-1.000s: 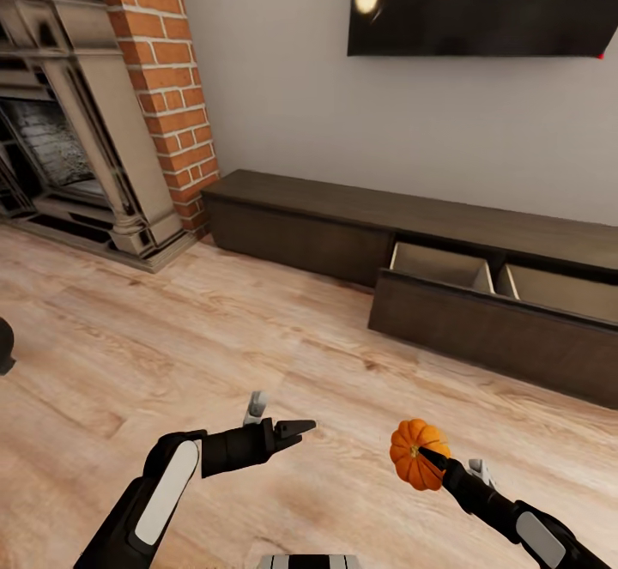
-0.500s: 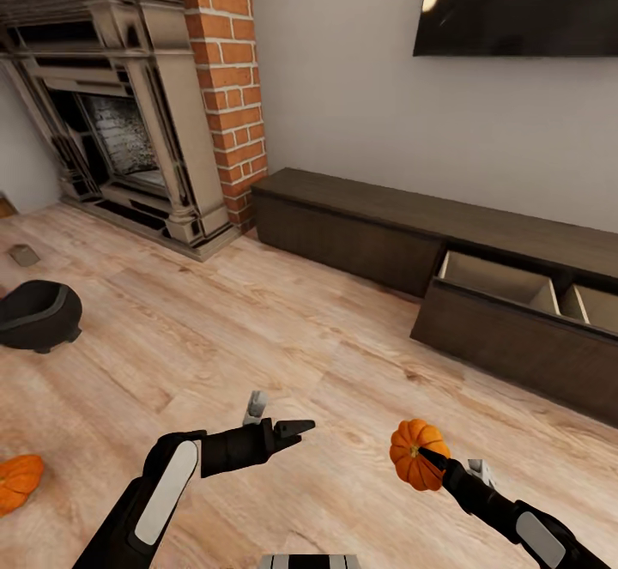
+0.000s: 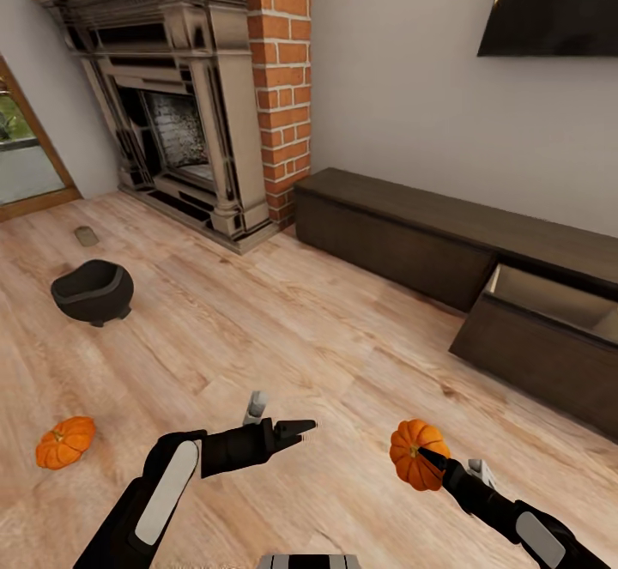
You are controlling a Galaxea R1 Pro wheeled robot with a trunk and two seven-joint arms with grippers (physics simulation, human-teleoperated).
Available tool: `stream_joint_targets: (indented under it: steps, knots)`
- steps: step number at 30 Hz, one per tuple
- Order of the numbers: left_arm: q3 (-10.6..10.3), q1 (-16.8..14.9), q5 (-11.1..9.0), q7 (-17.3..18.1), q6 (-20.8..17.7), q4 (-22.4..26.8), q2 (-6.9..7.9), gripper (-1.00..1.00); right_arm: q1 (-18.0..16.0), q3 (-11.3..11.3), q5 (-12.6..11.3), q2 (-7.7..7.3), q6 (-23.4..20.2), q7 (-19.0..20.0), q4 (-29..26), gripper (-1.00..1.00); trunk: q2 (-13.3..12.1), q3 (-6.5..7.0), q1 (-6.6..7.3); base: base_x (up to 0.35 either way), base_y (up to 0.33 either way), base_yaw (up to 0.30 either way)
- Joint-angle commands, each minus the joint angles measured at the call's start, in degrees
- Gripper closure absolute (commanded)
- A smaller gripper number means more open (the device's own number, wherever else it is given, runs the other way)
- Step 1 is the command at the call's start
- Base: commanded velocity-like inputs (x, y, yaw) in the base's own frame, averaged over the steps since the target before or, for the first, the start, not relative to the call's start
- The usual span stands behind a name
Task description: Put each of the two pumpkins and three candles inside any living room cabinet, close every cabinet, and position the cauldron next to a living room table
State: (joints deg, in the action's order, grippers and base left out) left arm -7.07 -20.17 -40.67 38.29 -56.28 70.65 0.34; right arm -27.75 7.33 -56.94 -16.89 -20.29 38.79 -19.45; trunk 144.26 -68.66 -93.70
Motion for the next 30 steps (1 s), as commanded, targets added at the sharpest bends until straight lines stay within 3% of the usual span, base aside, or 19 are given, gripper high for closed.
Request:
stream_joint_targets:
  steps: [1, 19, 30]
  knots:
    - [-0.05, -0.05, -0.03, 0.12, -0.23, -0.02, 0.03, -1.0, -0.02, 0.23, -0.81, -0.07, -0.36, 0.05, -0.06, 1.0, 0.02, -0.04, 0.01, 0.0, 0.0, 0.29]
    - [0.04, -0.05, -0.03, 0.12, -0.23, -0.09, 0.08, -1.0, -0.02, 0.23, -0.81, -0.06, -0.36, 0.04, -0.06, 1.0, 0.02, -0.04, 0.01, 0.002, 0.002, 0.29]
    - [0.04, -0.05, -0.03, 0.12, -0.23, -0.44, 0.05, -1.0, -0.02, 0.23, -0.81, -0.06, -0.36, 0.04, -0.06, 1.0, 0.02, -0.04, 0.01, 0.115, 0.093, 0.29]
